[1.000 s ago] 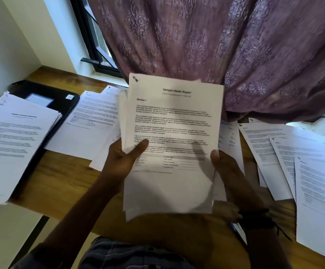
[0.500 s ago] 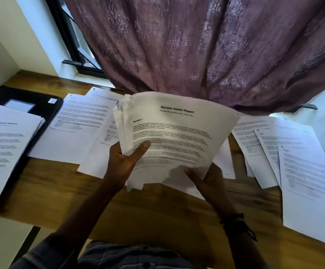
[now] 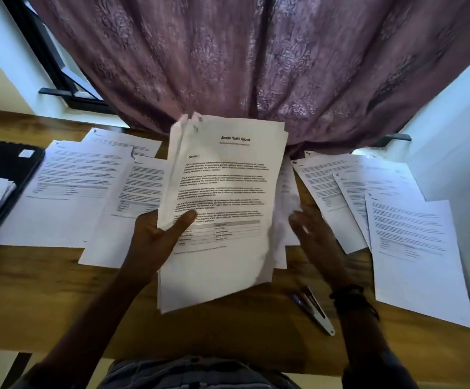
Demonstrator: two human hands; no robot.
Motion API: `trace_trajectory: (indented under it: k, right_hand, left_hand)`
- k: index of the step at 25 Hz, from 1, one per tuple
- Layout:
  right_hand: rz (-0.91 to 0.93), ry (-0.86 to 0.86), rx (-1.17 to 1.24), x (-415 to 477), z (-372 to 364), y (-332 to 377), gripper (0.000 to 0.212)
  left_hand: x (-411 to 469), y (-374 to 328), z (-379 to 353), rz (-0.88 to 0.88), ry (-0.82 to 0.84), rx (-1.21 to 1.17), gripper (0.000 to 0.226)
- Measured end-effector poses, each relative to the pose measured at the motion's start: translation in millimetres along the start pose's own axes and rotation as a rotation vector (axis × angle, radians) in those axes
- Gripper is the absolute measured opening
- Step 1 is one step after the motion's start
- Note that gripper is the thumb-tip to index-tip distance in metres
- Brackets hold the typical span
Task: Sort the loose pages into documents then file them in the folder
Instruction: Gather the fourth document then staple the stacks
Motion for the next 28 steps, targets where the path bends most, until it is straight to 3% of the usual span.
trace_trajectory:
  k: [3, 6, 7, 10, 12, 15, 18, 20, 23, 28]
  right_hand:
    - [-0.096, -0.205, -0.367, 17, 48, -55, 0.051]
    - [-0.231, -0.064, -0.76, 17, 44, -92, 0.053]
    - [-0.199, -0.036, -0.827, 10, 31, -91, 0.058]
    - [-0.022, 0.013, -0.637, -5, 1, -64, 0.048]
    - [-0.028, -0.052, -0.567, 2, 7, -59, 0.055]
    - [-0.119, -0.047, -0.773, 7, 18, -62, 0.057]
    - [0.051, 0.113, -0.797, 2, -10, -46, 0.057]
    - [0.117, 0.075, -0.697, 6, -17, -39, 0.06]
    - [-0.12, -0.075, -0.69, 22, 5, -55, 0.078]
    - [-0.252, 0.069, -0.789, 46, 14, -68, 0.106]
  left_hand:
    - [-5, -1, -13, 0.003, -0.002, -0.017, 0.03]
    - [-8, 3, -22, 0.021, -0.015, -0.015, 0.033]
    - [-9, 4, -23, 0.028, -0.02, -0.014, 0.035]
    - [-11, 8, -22, 0.038, -0.064, -0.004, 0.04]
    - [-14, 8, -19, 0.045, -0.091, 0.009, 0.039]
    - [-18, 9, -14, 0.069, -0.106, 0.005, 0.027]
    - [-20, 11, -10, 0.082, -0.133, 0.001, 0.027]
    - [-22, 14, -4, 0.101, -0.157, -0.01, 0.028]
    - [-25, 14, 4, 0.136, -0.208, -0.006, 0.026]
    - [-30, 15, 10, 0.175, -0.261, -0.043, 0.019]
Point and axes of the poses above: each hand's wrist, its own x-axis towards the middle knuckle, its own z-axis out of the back of the hand, y = z × x, the point moved 6 cm from there along x, towards the middle knuckle, and after that the axes turned 15 degrees about -x, right-handed, at the moved point
